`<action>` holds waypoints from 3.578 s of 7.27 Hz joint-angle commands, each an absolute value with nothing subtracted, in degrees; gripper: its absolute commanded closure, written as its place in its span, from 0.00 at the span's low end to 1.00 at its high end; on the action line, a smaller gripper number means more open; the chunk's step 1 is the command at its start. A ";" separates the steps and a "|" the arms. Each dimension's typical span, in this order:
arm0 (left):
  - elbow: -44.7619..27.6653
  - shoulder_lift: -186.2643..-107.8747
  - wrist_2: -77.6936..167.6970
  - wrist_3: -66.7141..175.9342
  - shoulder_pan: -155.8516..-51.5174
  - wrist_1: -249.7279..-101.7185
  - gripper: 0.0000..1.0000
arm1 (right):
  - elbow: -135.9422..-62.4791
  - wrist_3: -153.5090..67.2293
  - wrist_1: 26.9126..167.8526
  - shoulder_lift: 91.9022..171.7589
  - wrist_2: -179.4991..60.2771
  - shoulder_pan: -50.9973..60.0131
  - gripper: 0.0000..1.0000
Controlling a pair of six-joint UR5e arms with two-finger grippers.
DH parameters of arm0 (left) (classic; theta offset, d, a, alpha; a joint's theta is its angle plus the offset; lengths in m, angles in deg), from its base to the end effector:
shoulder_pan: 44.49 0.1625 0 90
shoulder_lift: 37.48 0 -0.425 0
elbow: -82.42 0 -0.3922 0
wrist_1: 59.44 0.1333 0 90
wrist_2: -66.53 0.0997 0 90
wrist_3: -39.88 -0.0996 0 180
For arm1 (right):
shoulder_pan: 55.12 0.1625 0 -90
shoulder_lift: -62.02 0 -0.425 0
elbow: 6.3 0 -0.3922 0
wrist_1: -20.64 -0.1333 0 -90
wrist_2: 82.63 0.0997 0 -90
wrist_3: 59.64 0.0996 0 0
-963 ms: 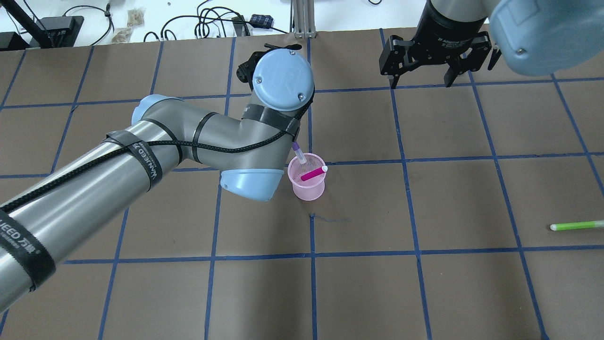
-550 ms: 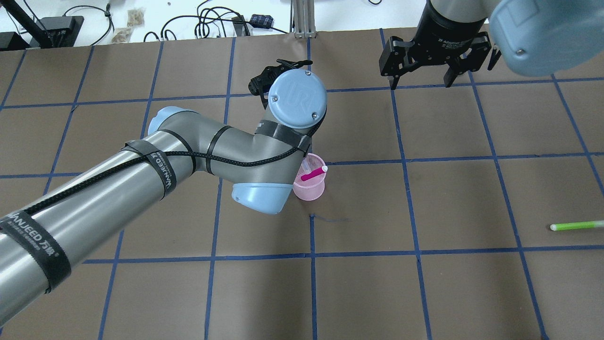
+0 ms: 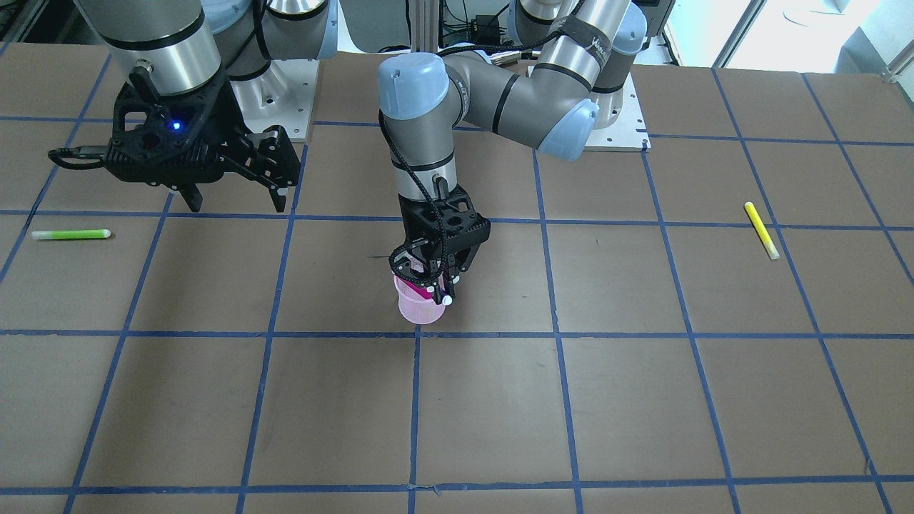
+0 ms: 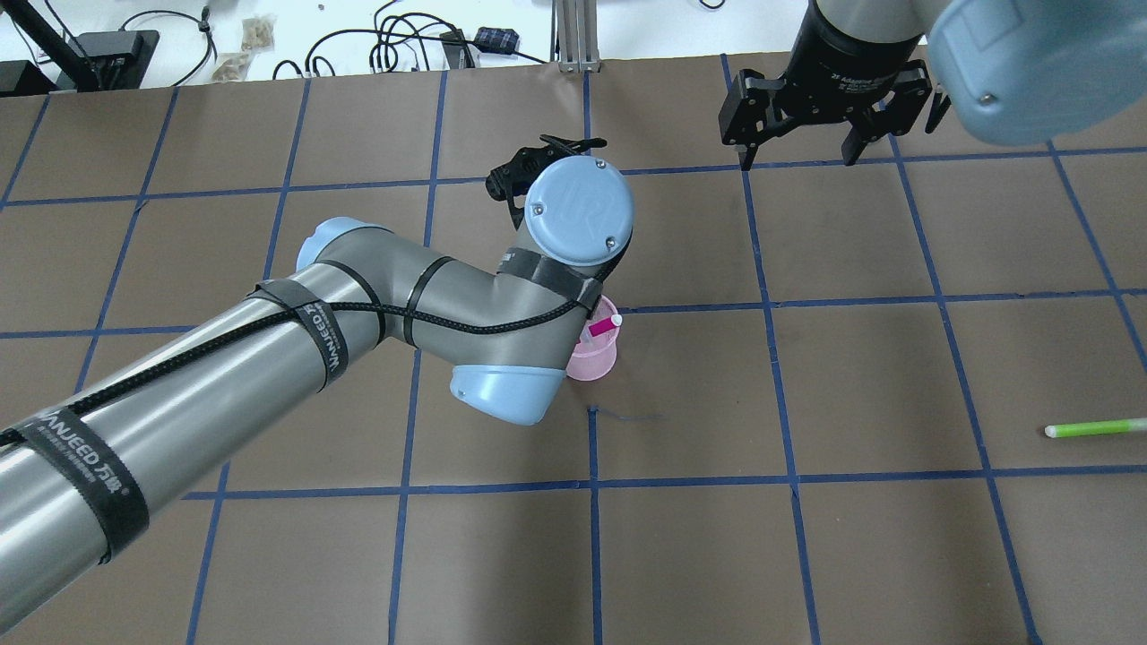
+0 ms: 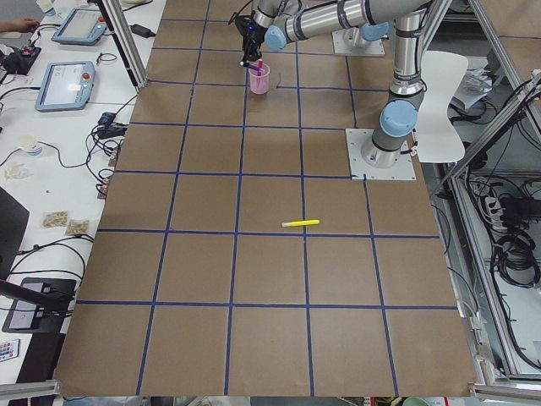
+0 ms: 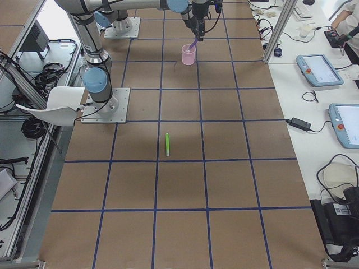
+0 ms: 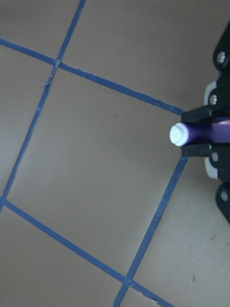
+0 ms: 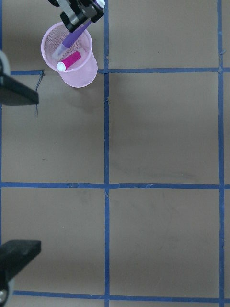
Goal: Insert purple and pink pens into pink cup
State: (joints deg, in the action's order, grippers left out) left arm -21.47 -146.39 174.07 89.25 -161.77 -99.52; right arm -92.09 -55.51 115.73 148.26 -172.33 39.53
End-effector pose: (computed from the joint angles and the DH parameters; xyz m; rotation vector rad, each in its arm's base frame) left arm -0.3625 -0.4776 0.2907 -0.6471 2.9491 -0.6452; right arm 0.1763 -0.5163 0.5002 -0.0146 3.1253 -0.1501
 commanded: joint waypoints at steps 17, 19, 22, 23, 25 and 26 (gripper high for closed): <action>-10.21 -125.64 161.19 46.74 -133.27 -144.87 0.00 | -92.08 -55.51 116.26 148.42 -172.19 39.62 0.00; -11.87 -125.37 161.10 38.90 -133.35 -144.09 0.00 | -92.08 -55.51 116.26 148.42 -172.19 39.62 0.00; -12.50 -124.75 160.32 35.22 -132.99 -143.99 0.00 | -92.08 -55.51 116.35 148.42 -172.19 39.62 0.00; -12.50 -124.49 157.96 35.57 -132.73 -144.26 0.00 | -92.08 -55.51 116.35 148.42 -172.19 39.62 0.00; -12.50 -124.23 157.59 36.53 -132.64 -144.43 0.00 | -92.08 -55.51 116.35 148.42 -172.28 39.62 0.00; -12.50 -123.79 158.46 36.80 -132.73 -144.96 0.00 | -92.08 -55.51 116.44 148.42 -172.19 39.62 0.00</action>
